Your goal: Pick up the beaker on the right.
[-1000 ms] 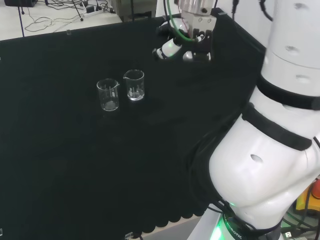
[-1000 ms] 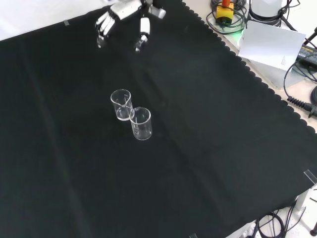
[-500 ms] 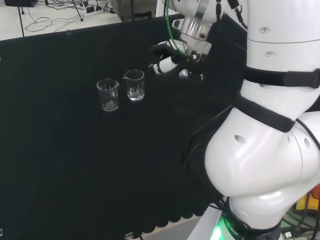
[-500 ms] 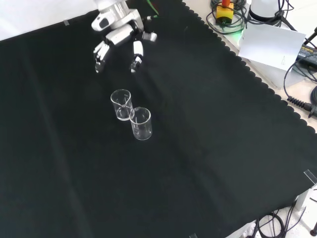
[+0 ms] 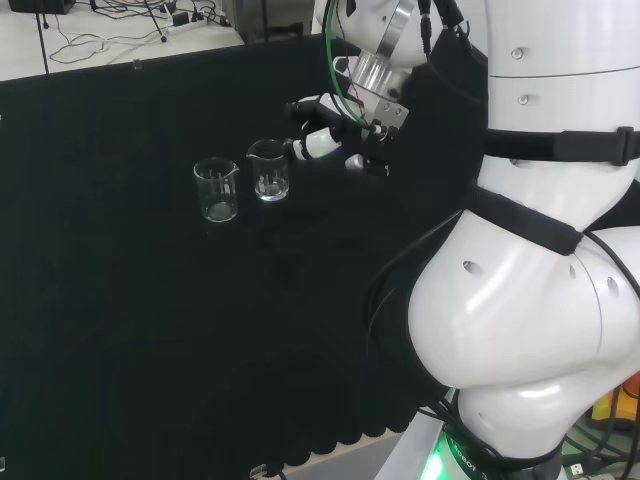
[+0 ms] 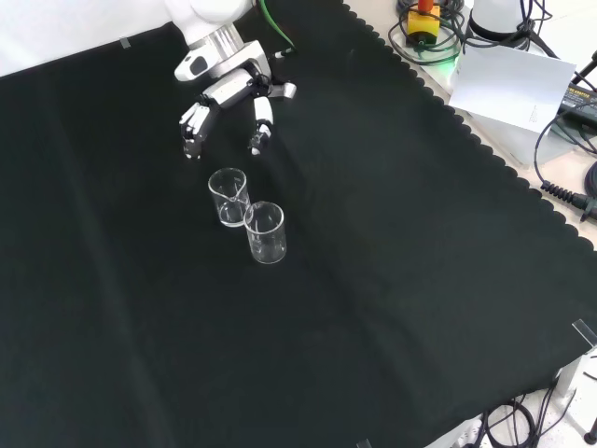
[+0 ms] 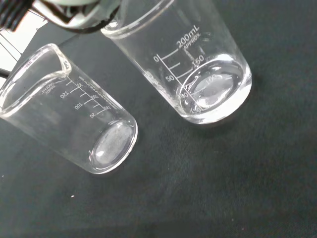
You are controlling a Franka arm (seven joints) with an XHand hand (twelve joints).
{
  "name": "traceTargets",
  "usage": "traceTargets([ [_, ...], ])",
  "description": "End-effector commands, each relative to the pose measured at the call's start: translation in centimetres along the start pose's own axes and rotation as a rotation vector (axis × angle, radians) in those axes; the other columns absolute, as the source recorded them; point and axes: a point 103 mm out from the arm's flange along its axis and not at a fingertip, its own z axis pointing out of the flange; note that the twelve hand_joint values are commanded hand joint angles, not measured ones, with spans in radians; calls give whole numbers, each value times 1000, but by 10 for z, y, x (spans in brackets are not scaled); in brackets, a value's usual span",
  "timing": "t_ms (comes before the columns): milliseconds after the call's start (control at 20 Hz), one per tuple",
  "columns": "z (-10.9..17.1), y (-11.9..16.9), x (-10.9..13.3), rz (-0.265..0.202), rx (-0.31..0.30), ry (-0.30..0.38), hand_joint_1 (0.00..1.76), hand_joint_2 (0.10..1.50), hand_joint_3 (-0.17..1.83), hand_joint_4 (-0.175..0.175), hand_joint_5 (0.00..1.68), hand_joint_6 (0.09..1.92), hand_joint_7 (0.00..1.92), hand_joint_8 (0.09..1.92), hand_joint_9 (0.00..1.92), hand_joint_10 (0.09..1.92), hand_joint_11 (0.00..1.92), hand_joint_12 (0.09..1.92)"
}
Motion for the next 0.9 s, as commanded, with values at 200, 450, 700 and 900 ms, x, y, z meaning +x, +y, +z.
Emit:
traceTargets([
  [200, 27, 14, -4, -54, 26, 88, 812, 573, 610, -53, 486, 87, 347, 699, 507, 670, 123, 1397],
  [450, 36, 25, -7, -94, 58, 130, 784, 557, 598, -57, 444, 87, 277, 682, 450, 650, 80, 1403],
  [700, 46, 35, -10, -151, 91, 183, 777, 539, 572, -56, 352, 87, 186, 679, 372, 649, 9, 1403],
  [900, 51, 38, -11, -180, 82, 201, 801, 529, 558, -52, 305, 87, 150, 679, 325, 650, 0, 1346],
])
